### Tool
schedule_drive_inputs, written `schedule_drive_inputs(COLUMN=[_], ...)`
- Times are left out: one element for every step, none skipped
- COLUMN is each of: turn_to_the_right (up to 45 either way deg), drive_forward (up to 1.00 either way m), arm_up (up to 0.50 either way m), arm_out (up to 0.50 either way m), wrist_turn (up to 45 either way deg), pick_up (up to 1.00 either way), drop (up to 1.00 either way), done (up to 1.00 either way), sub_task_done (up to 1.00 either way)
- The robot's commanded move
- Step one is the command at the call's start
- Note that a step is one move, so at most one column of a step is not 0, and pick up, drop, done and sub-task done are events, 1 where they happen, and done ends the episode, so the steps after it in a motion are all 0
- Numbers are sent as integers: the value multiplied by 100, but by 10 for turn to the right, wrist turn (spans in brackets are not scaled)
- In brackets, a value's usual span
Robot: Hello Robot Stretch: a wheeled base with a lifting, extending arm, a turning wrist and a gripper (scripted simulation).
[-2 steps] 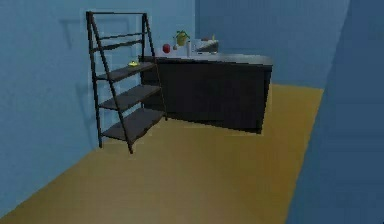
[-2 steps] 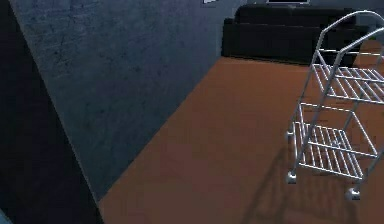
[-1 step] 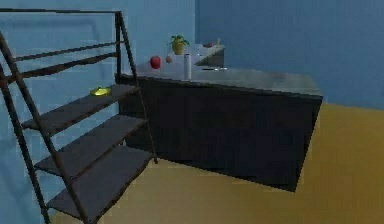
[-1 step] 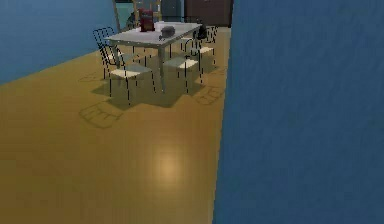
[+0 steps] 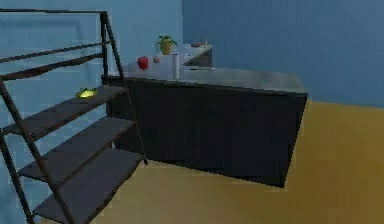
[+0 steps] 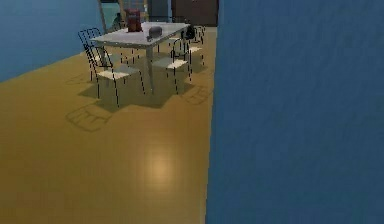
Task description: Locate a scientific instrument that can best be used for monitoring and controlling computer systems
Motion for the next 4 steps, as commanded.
schedule_drive_inputs(turn_to_the_right=[0, 450, 150, 0], drive_forward=[25, 0, 0, 20], arm_up=[0, 0, 0, 0], arm_out=[0, 0, 0, 0], wrist_turn=[0, 0, 0, 0], pick_up=[0, 0, 0, 0], drop=[0, 0, 0, 0], done=[0, 0, 0, 0], sub_task_done=[0, 0, 0, 0])
